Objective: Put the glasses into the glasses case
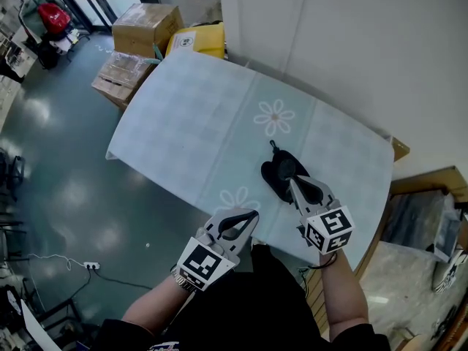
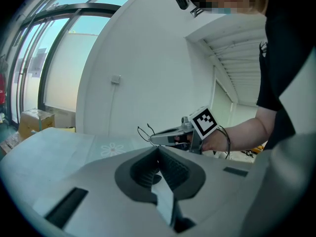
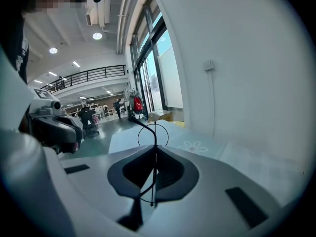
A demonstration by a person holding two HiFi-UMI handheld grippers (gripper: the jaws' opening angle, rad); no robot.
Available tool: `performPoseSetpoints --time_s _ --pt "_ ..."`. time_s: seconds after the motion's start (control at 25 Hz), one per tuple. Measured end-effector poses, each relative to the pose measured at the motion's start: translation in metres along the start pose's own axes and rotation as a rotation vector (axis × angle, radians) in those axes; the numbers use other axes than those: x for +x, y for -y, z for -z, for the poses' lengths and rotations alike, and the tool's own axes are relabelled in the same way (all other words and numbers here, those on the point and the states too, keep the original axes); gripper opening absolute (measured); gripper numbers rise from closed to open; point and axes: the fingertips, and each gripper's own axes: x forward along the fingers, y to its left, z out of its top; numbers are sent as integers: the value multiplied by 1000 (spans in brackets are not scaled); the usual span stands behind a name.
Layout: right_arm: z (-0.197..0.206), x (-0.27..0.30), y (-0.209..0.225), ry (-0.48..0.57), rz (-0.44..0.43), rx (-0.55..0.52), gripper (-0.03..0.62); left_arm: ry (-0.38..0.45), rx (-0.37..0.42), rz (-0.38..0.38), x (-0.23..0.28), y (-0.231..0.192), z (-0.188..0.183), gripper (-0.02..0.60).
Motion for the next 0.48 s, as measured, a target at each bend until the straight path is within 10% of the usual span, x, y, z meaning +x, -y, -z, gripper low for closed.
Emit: performPoseSetpoints --time_s 0.48 --pt "66 48 34 -226 -75 -19 29 -49 -47 -21 30 -12 20 28"
